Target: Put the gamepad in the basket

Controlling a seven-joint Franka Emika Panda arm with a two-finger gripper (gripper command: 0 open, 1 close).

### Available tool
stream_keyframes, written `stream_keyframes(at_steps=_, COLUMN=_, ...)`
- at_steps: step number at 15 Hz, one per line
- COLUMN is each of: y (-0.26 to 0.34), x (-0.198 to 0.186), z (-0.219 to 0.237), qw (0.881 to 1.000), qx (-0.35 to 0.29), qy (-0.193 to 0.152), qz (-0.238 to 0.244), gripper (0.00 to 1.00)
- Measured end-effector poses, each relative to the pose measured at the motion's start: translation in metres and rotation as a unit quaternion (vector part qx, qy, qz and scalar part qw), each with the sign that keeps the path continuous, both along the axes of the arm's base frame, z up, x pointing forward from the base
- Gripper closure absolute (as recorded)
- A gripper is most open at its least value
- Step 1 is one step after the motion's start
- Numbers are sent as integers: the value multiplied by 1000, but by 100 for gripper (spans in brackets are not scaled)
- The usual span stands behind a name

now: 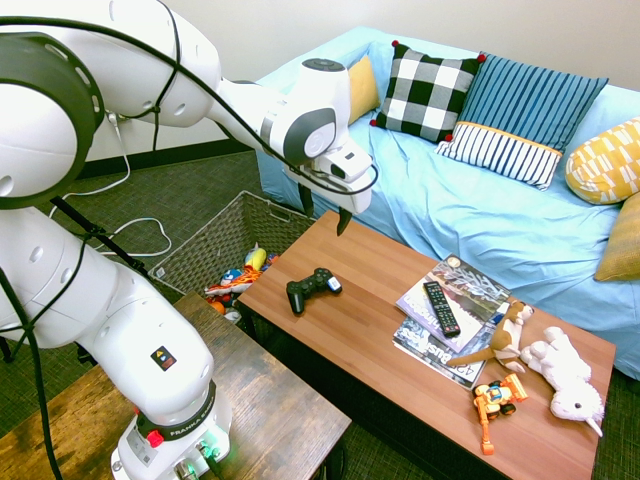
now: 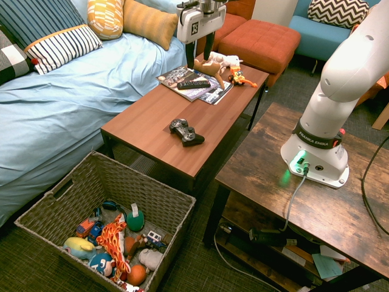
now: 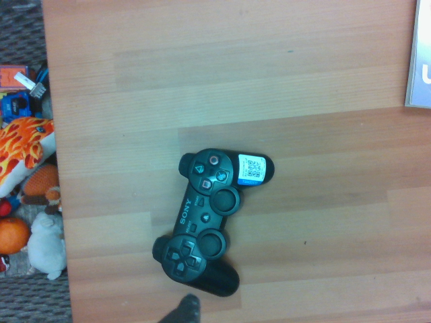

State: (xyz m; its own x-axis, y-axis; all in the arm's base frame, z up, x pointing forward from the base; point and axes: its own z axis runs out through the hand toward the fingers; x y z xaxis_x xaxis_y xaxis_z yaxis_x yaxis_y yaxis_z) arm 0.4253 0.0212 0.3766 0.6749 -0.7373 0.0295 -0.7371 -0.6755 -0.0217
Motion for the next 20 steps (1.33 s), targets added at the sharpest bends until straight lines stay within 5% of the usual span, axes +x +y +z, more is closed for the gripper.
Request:
stream_keyframes(at_steps=6, y=35, x=14, z=-26, qw=1000, qx=3, qy=-7, qz=-13, gripper=0)
stream_keyframes(at_steps=20, y=79, x=17, z=-198, qw=988, qx=-2, qy=68, qz=-141, gripper=0)
